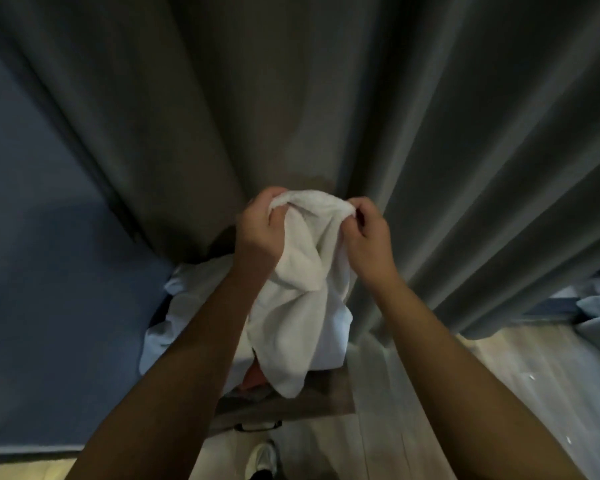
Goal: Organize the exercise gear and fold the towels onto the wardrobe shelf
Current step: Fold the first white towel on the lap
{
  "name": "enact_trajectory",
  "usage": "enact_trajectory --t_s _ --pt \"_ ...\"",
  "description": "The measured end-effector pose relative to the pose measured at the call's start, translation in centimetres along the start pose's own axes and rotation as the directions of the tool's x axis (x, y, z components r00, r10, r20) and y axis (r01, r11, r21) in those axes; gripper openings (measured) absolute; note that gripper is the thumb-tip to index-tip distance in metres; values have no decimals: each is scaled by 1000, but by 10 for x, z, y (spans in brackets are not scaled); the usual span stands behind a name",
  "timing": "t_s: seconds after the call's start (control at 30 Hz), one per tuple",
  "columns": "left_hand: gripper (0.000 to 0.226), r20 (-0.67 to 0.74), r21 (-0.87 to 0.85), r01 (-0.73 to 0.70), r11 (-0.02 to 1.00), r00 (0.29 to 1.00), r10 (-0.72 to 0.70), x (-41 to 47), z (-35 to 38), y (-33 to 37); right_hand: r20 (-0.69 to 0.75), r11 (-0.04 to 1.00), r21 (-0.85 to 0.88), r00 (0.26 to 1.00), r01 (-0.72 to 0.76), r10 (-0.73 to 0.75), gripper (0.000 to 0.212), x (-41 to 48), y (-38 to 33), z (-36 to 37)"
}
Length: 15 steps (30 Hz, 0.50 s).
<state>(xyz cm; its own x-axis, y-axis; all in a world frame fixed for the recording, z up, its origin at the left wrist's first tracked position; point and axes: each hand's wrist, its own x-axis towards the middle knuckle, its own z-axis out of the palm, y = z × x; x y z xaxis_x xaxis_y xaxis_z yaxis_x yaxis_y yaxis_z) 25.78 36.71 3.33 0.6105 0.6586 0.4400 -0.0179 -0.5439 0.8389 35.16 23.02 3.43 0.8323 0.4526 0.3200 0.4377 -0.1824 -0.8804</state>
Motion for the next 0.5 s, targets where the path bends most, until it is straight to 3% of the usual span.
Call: enact_trajectory --t_s 0.3,0.5 --pt "22 -254 -230 10 973 965 -70 -8 26 115 77 953 246 977 175 -199 11 27 -58 -82" --pt "18 -439 -130 -67 989 898 3 -10 18 188 92 875 399 938 273 -335 10 30 -107 -118"
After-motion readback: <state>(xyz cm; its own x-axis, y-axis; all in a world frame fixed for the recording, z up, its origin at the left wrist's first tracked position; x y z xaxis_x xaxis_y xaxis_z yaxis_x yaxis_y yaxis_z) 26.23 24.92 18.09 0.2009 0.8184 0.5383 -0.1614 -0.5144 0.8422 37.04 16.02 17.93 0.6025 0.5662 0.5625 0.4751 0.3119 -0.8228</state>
